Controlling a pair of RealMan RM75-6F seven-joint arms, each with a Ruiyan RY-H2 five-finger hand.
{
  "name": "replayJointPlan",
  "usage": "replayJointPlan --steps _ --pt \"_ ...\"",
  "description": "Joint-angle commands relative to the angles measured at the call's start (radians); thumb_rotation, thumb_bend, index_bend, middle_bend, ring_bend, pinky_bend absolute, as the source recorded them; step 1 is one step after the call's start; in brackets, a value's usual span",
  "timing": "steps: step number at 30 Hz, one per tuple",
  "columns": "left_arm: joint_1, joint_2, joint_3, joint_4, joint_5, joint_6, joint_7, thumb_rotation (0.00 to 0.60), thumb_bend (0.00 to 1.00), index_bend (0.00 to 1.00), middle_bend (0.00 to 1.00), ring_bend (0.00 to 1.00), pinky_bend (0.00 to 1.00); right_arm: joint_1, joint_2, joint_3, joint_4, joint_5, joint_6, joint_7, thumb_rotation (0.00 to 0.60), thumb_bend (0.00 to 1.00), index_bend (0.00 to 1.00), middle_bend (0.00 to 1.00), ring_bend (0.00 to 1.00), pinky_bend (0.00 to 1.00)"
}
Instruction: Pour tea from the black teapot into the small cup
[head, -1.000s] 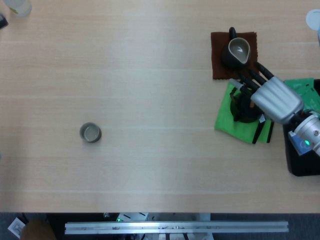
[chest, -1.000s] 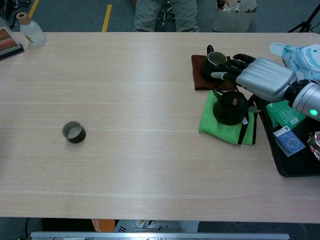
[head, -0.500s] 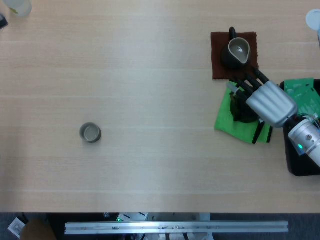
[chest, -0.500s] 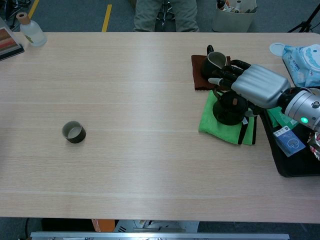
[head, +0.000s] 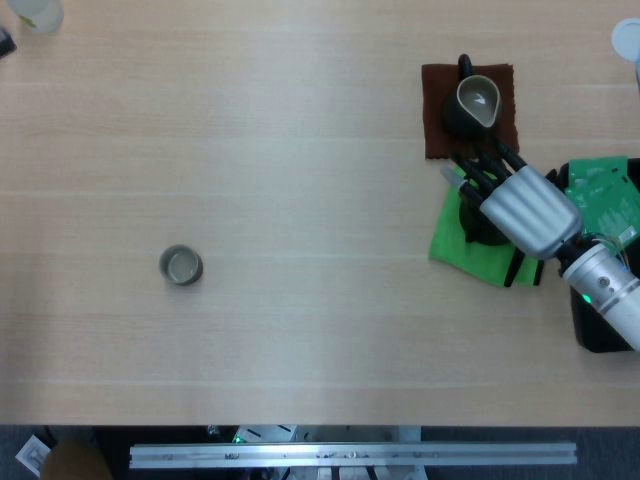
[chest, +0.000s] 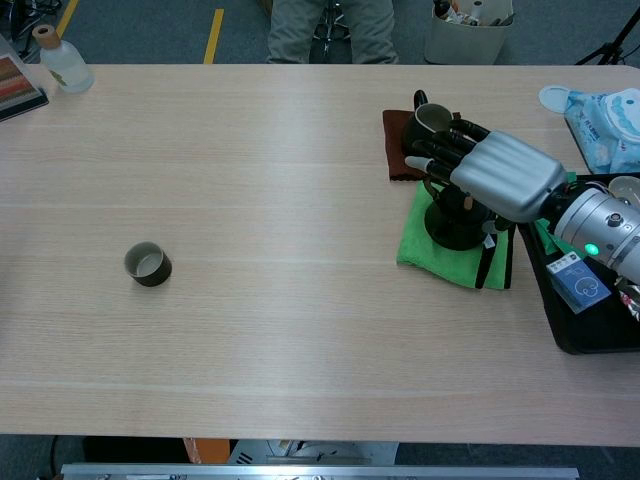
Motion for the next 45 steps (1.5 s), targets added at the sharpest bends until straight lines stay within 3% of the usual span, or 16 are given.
replayJointPlan --steps 1,24,28,35,45 --pt "0.001 0.001 0.001 0.001 -0.001 0.001 -0.003 0.600 0.23 0.12 0.11 0.10 0.07 0.000 -0.009 0.006 -0.005 0.006 -0.002 -0.015 0.600 0.00 0.00 0.00 0.00 0.00" --pt "0.012 0.003 0.000 0.022 -0.004 0.011 -0.025 0.600 0.23 0.12 0.11 0.10 0.07 0.012 -0.061 0.052 -0.061 0.065 -0.015 -0.079 0.600 0.00 0.00 0.00 0.00 0.00" --pt "0.014 0.004 0.002 0.020 -0.002 0.013 -0.025 0.600 0.23 0.12 0.11 0.10 0.07 0.011 -0.025 0.053 -0.107 0.061 -0.012 -0.020 0.600 0.00 0.00 0.01 0.00 0.00" --pt "0.008 0.003 0.000 0.011 0.002 0.007 -0.012 0.600 0.23 0.12 0.11 0.10 0.07 0.029 0.073 0.089 -0.203 0.129 -0.080 0.154 0.600 0.00 0.00 0.11 0.02 0.00" --pt "0.008 0.009 -0.001 -0.009 -0.007 0.004 0.005 0.600 0.23 0.12 0.11 0.10 0.07 0.101 0.072 0.143 -0.185 0.251 -0.208 0.249 0.600 0.00 0.01 0.22 0.11 0.00"
